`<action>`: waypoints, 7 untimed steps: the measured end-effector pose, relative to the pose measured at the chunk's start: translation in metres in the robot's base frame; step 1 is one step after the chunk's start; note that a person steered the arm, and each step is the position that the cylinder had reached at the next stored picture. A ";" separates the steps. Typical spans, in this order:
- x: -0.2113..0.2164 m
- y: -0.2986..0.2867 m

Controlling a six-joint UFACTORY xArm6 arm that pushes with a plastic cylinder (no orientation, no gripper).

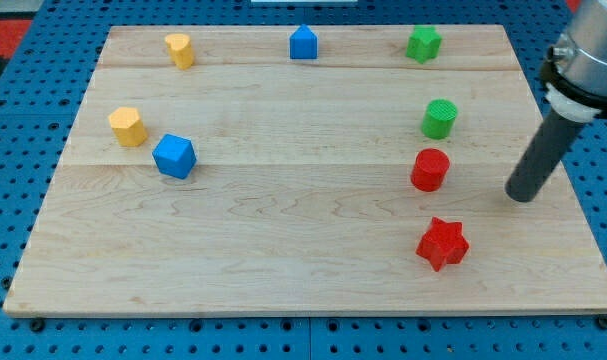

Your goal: Point your arm at the red circle

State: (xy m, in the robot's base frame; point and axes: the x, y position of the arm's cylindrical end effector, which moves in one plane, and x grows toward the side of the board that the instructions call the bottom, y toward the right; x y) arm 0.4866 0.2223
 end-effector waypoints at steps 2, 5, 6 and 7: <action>-0.002 -0.027; -0.002 -0.038; -0.002 -0.058; -0.003 -0.058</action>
